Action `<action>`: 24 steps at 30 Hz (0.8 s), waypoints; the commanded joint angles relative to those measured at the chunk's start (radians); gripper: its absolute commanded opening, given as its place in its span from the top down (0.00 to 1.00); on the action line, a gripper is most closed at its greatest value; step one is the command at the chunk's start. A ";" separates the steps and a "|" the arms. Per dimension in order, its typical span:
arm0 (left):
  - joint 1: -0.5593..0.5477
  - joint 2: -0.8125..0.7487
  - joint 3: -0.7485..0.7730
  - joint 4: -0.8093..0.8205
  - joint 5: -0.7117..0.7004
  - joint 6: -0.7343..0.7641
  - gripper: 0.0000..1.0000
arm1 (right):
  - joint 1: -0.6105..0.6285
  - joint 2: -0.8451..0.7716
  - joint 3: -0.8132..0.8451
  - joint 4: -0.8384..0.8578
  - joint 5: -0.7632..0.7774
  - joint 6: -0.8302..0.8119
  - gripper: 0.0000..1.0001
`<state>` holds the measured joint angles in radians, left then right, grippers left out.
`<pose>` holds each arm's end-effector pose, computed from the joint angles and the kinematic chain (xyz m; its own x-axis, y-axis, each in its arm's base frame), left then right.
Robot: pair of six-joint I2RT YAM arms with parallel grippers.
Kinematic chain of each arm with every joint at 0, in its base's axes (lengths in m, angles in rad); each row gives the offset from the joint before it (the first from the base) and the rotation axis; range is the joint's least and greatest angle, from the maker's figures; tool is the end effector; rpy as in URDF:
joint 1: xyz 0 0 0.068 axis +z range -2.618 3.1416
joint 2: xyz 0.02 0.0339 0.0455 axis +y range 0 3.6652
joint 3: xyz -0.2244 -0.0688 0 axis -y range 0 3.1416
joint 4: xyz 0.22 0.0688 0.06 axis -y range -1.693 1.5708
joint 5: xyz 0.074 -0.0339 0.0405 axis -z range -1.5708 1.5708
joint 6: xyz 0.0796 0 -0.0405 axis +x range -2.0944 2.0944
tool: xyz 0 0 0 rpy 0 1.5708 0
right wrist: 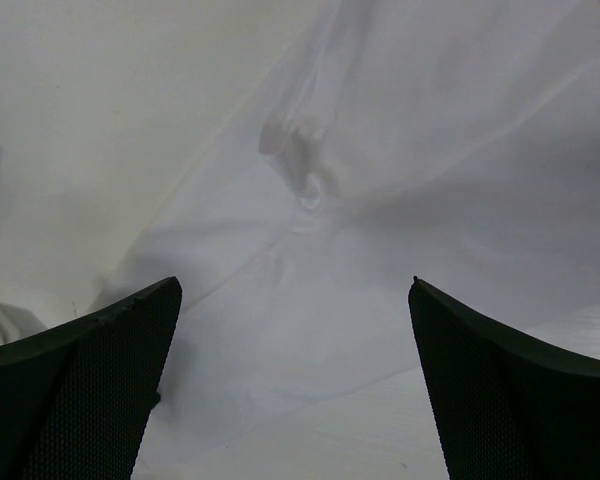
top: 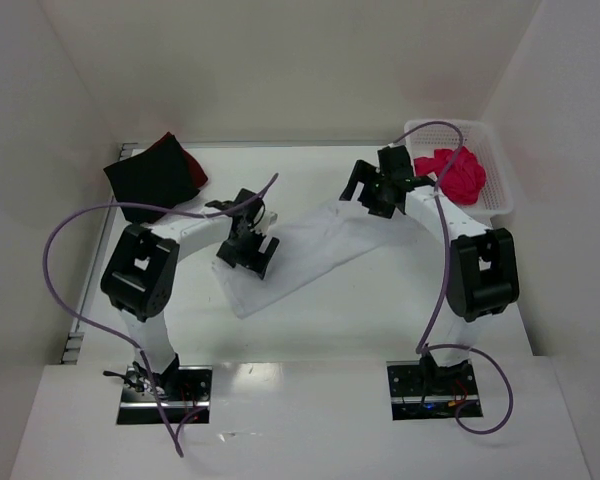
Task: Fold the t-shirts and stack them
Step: Rotate the tshirt 90 degrees
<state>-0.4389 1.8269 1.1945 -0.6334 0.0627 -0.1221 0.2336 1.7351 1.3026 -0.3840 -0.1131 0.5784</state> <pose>0.3019 -0.1472 0.1026 -0.9107 0.2933 -0.2908 0.3327 0.9381 -0.0959 0.3739 0.0982 0.1856 -0.7605 0.3774 -0.5284 0.1320 0.8866 0.4432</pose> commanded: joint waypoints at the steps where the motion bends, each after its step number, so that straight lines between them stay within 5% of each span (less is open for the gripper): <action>1: -0.018 -0.087 -0.100 -0.035 0.074 -0.177 0.01 | 0.013 0.026 -0.020 0.076 0.047 0.070 0.00; 24: -0.155 -0.155 -0.239 0.027 0.214 -0.331 0.01 | 0.053 0.407 0.251 0.002 0.213 0.063 0.00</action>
<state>-0.5510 1.6683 0.9898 -0.6048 0.1625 -0.3852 0.2604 2.0737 1.4868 -0.3913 0.0746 0.6555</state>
